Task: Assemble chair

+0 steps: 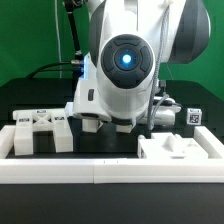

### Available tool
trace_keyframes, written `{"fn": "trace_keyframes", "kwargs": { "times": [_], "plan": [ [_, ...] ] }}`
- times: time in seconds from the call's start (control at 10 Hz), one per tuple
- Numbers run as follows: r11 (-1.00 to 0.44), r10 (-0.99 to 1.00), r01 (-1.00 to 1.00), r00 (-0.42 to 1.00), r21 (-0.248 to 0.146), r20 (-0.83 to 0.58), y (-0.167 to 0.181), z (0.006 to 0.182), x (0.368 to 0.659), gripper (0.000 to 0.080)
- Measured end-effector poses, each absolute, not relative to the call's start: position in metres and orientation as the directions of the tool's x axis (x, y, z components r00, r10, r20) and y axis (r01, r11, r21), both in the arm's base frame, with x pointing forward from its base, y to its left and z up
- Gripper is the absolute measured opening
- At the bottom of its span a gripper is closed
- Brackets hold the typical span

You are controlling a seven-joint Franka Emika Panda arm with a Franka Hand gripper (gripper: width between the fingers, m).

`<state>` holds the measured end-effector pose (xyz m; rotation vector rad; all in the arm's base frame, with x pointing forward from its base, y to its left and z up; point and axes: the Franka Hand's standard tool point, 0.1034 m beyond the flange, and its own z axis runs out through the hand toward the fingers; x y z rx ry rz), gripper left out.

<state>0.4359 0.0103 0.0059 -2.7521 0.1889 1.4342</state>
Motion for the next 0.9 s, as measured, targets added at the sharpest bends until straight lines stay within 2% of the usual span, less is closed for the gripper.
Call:
{"fn": "trace_keyframes", "kwargs": {
  "times": [0.1,0.2,0.3,0.4,0.9],
  "plan": [
    [-0.992,-0.092,-0.123,0.567,0.027,-0.819,0.0102,0.0059,0.4358,0.0563],
    [-0.992,-0.093,-0.123,0.567,0.027,-0.818,0.0099,0.006,0.436,0.0427],
    [-0.992,-0.093,-0.123,0.568,0.027,-0.818,0.0098,0.0062,0.4366,0.0427],
    [-0.992,-0.092,-0.123,0.569,0.026,-0.817,0.0098,0.0066,0.4376,0.0289],
    [-0.993,-0.083,-0.114,0.579,0.02,-0.811,0.0108,0.0116,0.4453,0.0289]
  ]
}}
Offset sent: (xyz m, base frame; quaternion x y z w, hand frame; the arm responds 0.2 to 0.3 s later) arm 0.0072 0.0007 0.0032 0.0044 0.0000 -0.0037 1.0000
